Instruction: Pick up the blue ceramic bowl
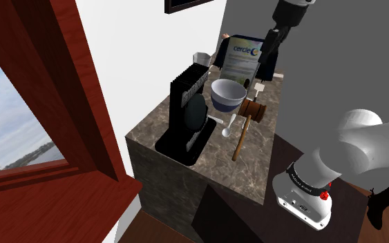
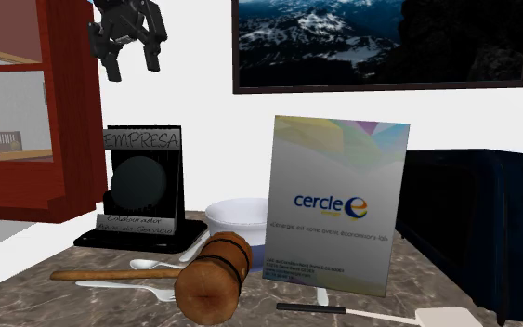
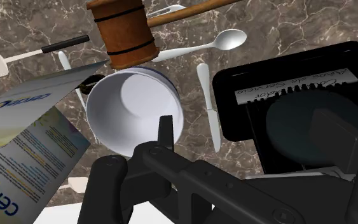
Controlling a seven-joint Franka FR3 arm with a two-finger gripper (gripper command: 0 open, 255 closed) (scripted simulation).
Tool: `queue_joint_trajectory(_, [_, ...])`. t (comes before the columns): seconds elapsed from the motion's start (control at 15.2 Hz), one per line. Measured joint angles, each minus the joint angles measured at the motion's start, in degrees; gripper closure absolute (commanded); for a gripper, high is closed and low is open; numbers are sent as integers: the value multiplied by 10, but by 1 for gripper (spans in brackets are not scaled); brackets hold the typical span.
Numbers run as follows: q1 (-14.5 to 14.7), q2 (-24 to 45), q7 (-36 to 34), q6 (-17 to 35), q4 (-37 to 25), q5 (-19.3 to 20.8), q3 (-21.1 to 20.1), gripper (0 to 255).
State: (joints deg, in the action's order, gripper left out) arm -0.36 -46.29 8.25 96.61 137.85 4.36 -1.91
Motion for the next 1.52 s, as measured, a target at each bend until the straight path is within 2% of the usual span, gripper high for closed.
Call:
queue_joint_trajectory(0.2, [-3,11,-4,23,13,4,0,0])
queue_joint_trajectory(0.66, [-18,101,-38,167,68,22,-10,0])
queue_joint_trajectory(1.06, [-36,205,-80,289,89,49,-21,0])
queue_joint_trajectory(1.52, [-67,367,-143,416,58,109,-32,0])
